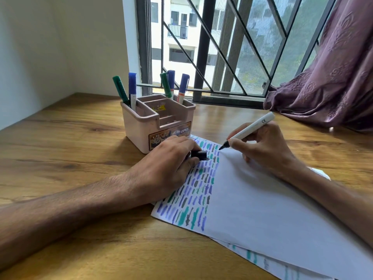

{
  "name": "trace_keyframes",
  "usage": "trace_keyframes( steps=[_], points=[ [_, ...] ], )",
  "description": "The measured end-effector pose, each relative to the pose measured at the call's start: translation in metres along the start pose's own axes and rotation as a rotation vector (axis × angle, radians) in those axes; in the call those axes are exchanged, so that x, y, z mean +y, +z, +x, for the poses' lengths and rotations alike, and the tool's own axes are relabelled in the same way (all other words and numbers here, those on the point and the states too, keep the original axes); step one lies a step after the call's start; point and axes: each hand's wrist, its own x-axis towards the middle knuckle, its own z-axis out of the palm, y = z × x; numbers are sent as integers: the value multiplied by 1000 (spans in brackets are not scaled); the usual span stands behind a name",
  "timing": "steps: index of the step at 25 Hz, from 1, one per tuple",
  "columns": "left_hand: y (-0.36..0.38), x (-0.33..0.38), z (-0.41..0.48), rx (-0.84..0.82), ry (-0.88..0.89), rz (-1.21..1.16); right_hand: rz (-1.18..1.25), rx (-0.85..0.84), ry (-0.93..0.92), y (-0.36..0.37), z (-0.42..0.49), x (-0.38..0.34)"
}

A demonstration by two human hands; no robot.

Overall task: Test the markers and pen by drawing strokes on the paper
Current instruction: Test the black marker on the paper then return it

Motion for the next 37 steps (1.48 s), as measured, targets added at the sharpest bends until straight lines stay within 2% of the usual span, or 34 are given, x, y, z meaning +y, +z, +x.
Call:
trace_keyframes(
  steps=[37],
  points=[
    [0,1,1,0,12,20,-58,46,28,1,3,4]
  ],
)
